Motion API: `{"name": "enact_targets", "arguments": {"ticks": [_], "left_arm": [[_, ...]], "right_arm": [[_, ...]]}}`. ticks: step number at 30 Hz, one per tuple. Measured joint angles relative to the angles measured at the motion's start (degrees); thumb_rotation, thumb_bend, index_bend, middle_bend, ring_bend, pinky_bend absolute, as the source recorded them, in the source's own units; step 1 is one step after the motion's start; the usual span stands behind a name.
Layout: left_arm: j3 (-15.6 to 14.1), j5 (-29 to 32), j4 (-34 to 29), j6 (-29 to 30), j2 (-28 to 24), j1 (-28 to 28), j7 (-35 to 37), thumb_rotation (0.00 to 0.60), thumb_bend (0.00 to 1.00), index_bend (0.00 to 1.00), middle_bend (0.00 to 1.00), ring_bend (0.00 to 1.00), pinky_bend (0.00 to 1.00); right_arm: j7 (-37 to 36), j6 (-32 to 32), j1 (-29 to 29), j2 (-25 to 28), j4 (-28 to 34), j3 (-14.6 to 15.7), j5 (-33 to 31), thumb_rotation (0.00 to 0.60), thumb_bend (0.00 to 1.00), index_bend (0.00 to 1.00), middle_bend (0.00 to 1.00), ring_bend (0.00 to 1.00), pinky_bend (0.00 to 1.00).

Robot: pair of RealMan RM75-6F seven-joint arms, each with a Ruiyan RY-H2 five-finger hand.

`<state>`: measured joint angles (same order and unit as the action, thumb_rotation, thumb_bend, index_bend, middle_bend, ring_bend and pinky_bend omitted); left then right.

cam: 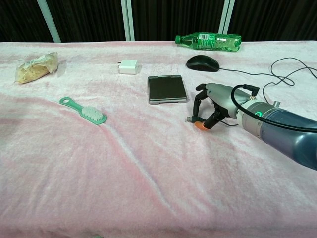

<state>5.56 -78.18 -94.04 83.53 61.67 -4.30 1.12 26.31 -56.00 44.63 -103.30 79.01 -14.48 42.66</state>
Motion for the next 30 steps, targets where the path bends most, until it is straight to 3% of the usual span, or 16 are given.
{"name": "enact_targets", "arguments": {"ticks": [7,13,20,30], "left_arm": [[-0.03,0.01,-0.04,0.00,0.01,0.01,-0.05,0.600,0.34,0.16,0.06,0.00,0.00],[-0.12,-0.14,-0.15,0.07,0.07,0.02,-0.31,0.600,0.34,0.16,0.06,0.00,0.00],[-0.17,-0.22,-0.15,0.21,0.11,0.13,-0.20,0.600,0.34,0.16,0.06,0.00,0.00],[-0.20,-0.27,-0.20,0.35,0.18,0.18,-0.43,0.600,0.34,0.16,0.06,0.00,0.00]], "right_arm": [[-1.14,-0.16,-0.68,3.40,4.87,-0.38,1.48,0.600,0.31,0.57,0.04,0.05,0.16],[-3.14,-0.74,-1.84,9.13,13.81,-1.14,4.33,0.600,0.31,0.57,0.04,0.05,0.16],[-7.21,-2.78,-4.61,16.71,25.03,-1.35,11.52,0.600,0.31,0.58,0.04,0.05,0.16],[-8.92,-9.27,-8.43,21.24,33.87,1.02,22.97,0.600,0.31,0.60,0.04,0.05,0.16]]}}
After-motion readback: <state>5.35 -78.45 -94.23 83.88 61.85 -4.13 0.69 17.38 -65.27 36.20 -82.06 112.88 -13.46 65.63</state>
